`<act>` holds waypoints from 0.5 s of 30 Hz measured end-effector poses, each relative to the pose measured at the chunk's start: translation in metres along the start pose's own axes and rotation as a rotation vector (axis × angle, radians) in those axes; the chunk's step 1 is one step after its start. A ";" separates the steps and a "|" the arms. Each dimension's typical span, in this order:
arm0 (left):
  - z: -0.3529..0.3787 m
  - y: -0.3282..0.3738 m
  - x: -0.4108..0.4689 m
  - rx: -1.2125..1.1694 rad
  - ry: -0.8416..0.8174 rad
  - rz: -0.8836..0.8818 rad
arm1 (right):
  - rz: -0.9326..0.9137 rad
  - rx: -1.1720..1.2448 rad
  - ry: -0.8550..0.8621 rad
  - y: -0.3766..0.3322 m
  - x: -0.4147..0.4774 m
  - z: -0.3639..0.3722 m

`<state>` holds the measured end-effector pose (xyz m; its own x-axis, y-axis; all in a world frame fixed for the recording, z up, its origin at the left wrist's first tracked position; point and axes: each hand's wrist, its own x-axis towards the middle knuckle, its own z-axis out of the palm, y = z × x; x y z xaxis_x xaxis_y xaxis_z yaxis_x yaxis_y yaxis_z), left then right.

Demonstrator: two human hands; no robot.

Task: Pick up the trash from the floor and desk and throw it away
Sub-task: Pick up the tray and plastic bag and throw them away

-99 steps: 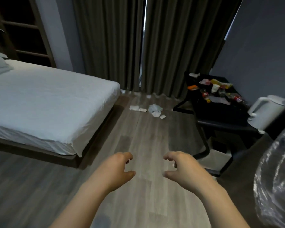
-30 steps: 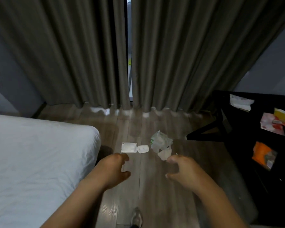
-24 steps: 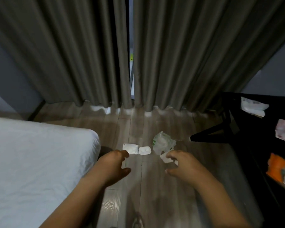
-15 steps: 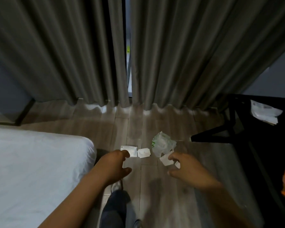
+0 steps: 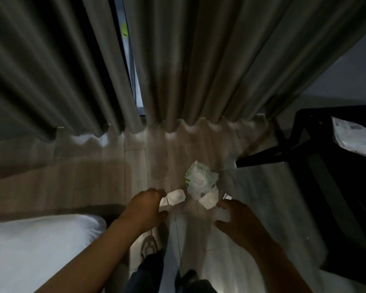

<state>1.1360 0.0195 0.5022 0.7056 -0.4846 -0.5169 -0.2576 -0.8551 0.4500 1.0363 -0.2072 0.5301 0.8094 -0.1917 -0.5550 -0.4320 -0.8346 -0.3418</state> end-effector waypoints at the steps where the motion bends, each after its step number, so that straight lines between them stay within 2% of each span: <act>1: 0.002 -0.003 0.014 0.012 -0.012 0.002 | 0.020 0.002 -0.001 0.003 0.011 0.002; 8: 0.043 -0.028 0.106 0.036 -0.048 -0.020 | 0.069 0.025 -0.009 0.040 0.096 0.029; 15: 0.140 -0.064 0.208 0.098 -0.120 -0.066 | 0.072 0.029 -0.059 0.105 0.205 0.105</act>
<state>1.2068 -0.0522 0.2642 0.6408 -0.4400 -0.6292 -0.2806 -0.8970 0.3415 1.1155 -0.2797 0.3010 0.7510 -0.2194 -0.6227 -0.5005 -0.8044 -0.3202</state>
